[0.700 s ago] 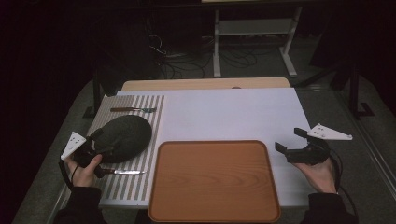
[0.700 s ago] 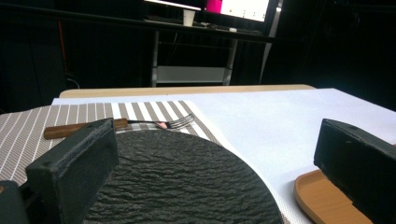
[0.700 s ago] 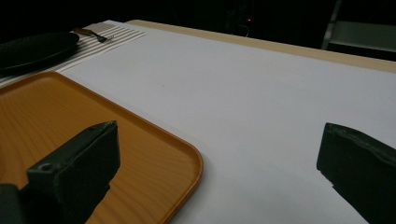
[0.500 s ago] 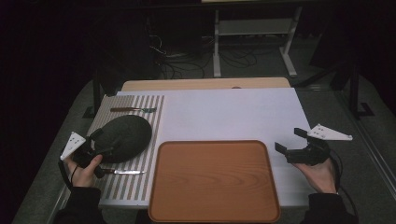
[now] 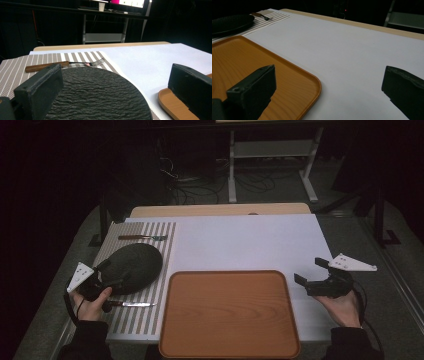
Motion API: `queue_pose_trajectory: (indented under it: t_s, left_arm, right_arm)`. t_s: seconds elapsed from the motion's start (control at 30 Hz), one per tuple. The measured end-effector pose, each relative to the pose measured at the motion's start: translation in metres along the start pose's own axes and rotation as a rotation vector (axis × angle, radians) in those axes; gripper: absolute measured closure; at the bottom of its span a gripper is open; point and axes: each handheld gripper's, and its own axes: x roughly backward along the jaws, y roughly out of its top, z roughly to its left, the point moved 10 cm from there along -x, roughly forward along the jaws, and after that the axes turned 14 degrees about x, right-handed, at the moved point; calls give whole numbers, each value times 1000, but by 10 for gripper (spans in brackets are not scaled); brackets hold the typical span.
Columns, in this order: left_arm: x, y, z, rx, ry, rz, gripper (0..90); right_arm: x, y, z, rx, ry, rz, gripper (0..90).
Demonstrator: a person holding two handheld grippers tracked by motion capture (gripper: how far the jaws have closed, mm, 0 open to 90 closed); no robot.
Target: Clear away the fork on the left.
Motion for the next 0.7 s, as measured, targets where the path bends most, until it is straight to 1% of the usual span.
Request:
queue_pose_trajectory:
  t_s: [0.1,0.13,0.33,0.4,0.47,0.53,0.6,0.7]
  left_arm:
    - [0,0,-3,-15,-6,8,0]
    - [0,0,-3,-15,-6,8,0]
    - [3,2,-4,-47,-13,31,0]
    - [4,3,-2,-60,-8,41,0]
    - [4,2,1,-81,9,56,0]
    - [4,2,2,-84,12,62,0]
    - [3,2,3,-99,15,79,0]
    - [2,3,3,-105,13,85,0]
  right_arm:
    - [2,0,0,-1,-4,-2,0]
    - [2,0,0,-1,-4,-2,0]
    - [4,0,1,4,-13,2,0]
    - [4,-1,1,5,-14,4,0]
    - [4,-2,1,5,-15,8,0]
    - [4,-2,1,6,-15,12,0]
    - [4,-3,2,7,-16,15,0]
    - [4,-3,2,6,-17,18,0]
